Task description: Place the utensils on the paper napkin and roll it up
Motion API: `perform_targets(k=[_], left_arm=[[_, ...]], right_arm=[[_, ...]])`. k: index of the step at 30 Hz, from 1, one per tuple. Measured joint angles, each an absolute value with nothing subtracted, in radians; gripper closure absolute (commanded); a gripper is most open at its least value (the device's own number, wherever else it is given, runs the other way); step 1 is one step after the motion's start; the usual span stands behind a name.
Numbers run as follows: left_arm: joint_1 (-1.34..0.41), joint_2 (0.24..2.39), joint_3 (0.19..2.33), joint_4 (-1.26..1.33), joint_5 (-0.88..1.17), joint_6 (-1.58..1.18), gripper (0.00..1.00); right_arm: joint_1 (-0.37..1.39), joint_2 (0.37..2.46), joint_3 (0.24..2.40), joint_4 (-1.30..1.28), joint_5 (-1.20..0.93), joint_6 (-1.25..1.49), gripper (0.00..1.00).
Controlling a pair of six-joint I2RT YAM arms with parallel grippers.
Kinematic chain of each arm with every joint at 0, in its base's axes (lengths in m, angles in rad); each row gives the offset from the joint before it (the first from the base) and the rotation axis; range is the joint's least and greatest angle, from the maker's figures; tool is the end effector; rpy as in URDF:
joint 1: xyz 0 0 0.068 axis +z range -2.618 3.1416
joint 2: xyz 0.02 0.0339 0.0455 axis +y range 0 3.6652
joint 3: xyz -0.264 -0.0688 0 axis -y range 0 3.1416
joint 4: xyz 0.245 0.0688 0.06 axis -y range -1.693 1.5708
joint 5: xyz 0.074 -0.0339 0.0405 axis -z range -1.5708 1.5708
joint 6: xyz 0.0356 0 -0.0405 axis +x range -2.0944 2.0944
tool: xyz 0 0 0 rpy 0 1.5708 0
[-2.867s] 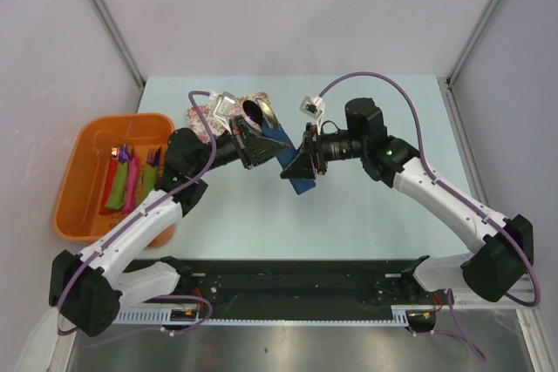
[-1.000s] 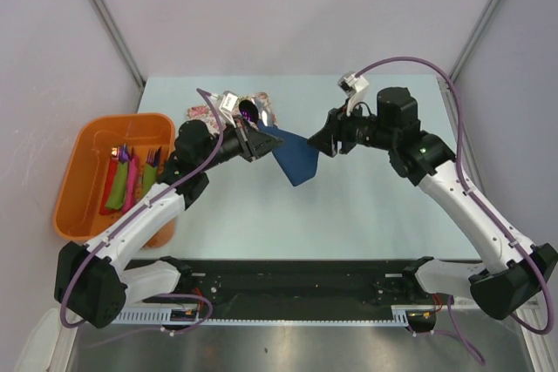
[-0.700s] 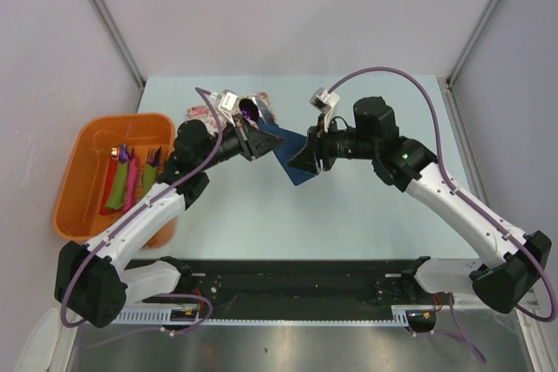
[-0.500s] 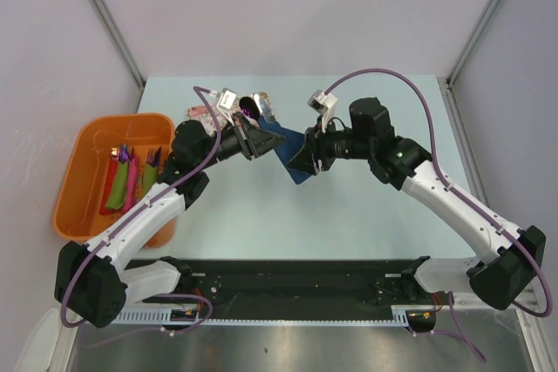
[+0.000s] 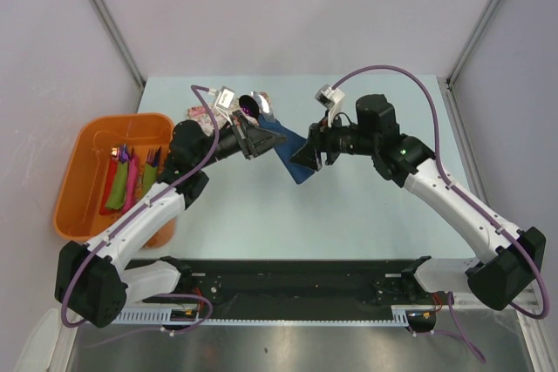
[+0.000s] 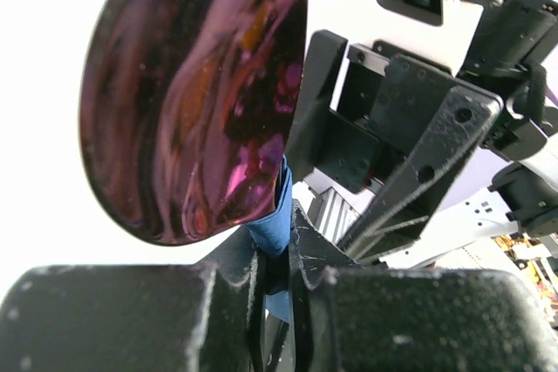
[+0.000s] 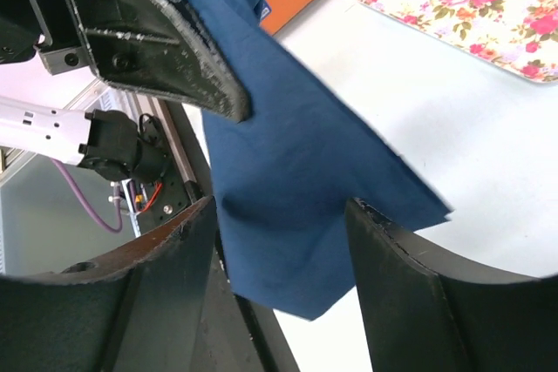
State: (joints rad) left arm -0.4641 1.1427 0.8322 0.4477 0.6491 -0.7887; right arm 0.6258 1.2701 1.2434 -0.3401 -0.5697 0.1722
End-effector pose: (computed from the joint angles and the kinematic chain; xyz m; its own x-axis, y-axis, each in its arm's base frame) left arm 0.2259 -0.1372 0.3500 -0.5467 -0.3584 -0.7568 0.7154 0.2697 -0.6445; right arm 0.2201 0.1827 0.3818 -0.4408 -0.1406 -0.8865 -0.8382 0.4178 0.3505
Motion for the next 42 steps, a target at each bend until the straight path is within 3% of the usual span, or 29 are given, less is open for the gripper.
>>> perform_targets(k=[16, 27, 30, 33, 34, 37, 38, 41, 42], left_arm=[[-0.465, 1.143, 0.832, 0.494, 0.685, -0.825, 1.0], [-0.465, 1.143, 0.83, 0.558, 0.718, -0.858, 1.0], [-0.465, 1.143, 0.83, 0.567, 0.73, -0.865, 1.0], [-0.465, 1.143, 0.83, 0.57, 0.738, -0.867, 1.0], [-0.465, 1.143, 0.83, 0.571, 0.74, -0.873, 1.0], [-0.465, 1.135, 0.83, 0.574, 0.741, -0.887, 0.79], [-0.465, 1.131, 0.83, 0.57, 0.739, -0.89, 0.6], [-0.465, 1.125, 0.829, 0.558, 0.72, -0.882, 0.34], [-0.462, 1.121, 0.826, 0.554, 0.714, -0.882, 0.3]], right_arm=[[0.636, 1.28, 1.241, -0.294, -0.635, 0.191, 0.4], [0.635, 1.289, 1.225, -0.242, -0.724, 0.253, 0.58], [0.635, 1.289, 1.214, -0.218, -0.757, 0.284, 0.73], [0.633, 1.289, 1.207, -0.202, -0.784, 0.309, 0.97], [0.632, 1.289, 1.208, -0.198, -0.791, 0.313, 1.0], [0.628, 1.289, 1.207, -0.188, -0.809, 0.326, 1.0], [0.628, 1.289, 1.208, -0.185, -0.813, 0.33, 1.0], [0.628, 1.288, 1.208, -0.174, -0.797, 0.348, 1.0], [0.629, 1.288, 1.208, -0.173, -0.787, 0.359, 1.0]])
